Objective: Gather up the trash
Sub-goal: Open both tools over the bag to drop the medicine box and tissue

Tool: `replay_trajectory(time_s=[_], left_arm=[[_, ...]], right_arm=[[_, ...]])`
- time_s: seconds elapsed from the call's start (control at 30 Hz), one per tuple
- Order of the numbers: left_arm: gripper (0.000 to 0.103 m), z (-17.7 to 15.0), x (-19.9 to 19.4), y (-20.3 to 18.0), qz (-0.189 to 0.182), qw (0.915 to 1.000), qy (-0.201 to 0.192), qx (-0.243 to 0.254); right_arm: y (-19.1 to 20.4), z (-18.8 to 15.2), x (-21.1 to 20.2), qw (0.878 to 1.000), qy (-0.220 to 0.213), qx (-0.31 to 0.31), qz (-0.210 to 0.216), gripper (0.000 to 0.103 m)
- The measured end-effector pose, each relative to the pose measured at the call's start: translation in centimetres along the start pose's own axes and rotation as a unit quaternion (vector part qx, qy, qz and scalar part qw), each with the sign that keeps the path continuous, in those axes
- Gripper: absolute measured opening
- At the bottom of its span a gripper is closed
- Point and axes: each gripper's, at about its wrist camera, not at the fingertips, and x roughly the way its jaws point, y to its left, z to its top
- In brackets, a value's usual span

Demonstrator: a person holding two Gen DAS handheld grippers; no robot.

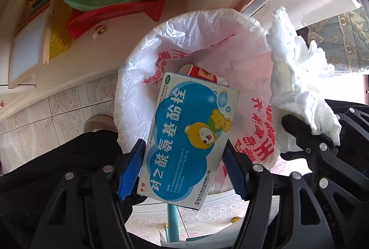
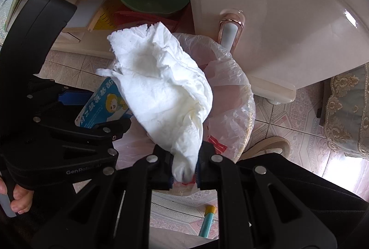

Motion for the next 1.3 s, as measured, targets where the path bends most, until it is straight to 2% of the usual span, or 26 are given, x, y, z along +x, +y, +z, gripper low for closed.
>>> replay_trajectory(time_s=[0.13, 0.33, 0.47, 0.53, 0.63, 0.87, 0.97, 1.07, 1.17, 1.23, 1.3], left_arm=[[0.065, 0.6, 1.1, 0.1, -0.006, 0.9999, 0.01, -0.004], [0.065, 0.9, 2.6, -0.1, 0.016, 0.9997, 0.019, 0.002], [0.065, 1.2, 3.5, 0.0, 0.015, 0.9995, 0.028, -0.001], [0.065, 1.4, 3.8, 0.1, 0.005, 0.9994, 0.033, -0.004], [0.065, 1.8, 4.4, 0.7, -0.035, 0.998, 0.049, -0.02], [0.066, 1.8, 4.7, 0.9, -0.029, 0.9981, 0.051, -0.019], [0.067, 1.8, 5.0, 1.3, -0.042, 0.9967, 0.062, -0.032], [0.073, 1.9, 5.0, 1.3, -0.036, 0.9969, 0.062, -0.034], [0.074, 1.8, 4.9, 1.1, -0.014, 0.9979, 0.057, -0.026], [0.074, 1.7, 5.0, 1.0, -0.005, 0.9981, 0.056, -0.026], [0.074, 1.7, 5.1, 1.0, 0.004, 0.9982, 0.055, -0.026]], right_arm=[[-0.6, 0.2, 1.8, 1.0, 0.011, 0.012, 0.004, 0.014], [-1.1, 0.4, 3.5, 0.999, 0.028, 0.019, 0.009, 0.014], [-1.3, 0.5, 4.4, 0.999, 0.037, 0.023, 0.01, 0.014], [-1.4, 0.5, 4.8, 0.999, 0.04, 0.024, 0.01, 0.014], [-1.4, 0.5, 5.2, 0.998, 0.045, 0.027, 0.015, 0.014], [-1.5, 0.4, 5.5, 0.998, 0.048, 0.025, 0.019, 0.014], [-1.5, 0.4, 5.4, 0.998, 0.048, 0.027, 0.017, 0.014], [-1.4, 0.5, 5.4, 0.998, 0.051, 0.029, 0.013, 0.02], [-1.2, 0.5, 5.5, 0.998, 0.051, 0.027, 0.008, 0.023], [-1.3, 0.5, 5.4, 0.998, 0.05, 0.028, 0.007, 0.028], [-1.5, 0.5, 5.4, 0.998, 0.048, 0.034, 0.001, 0.039]])
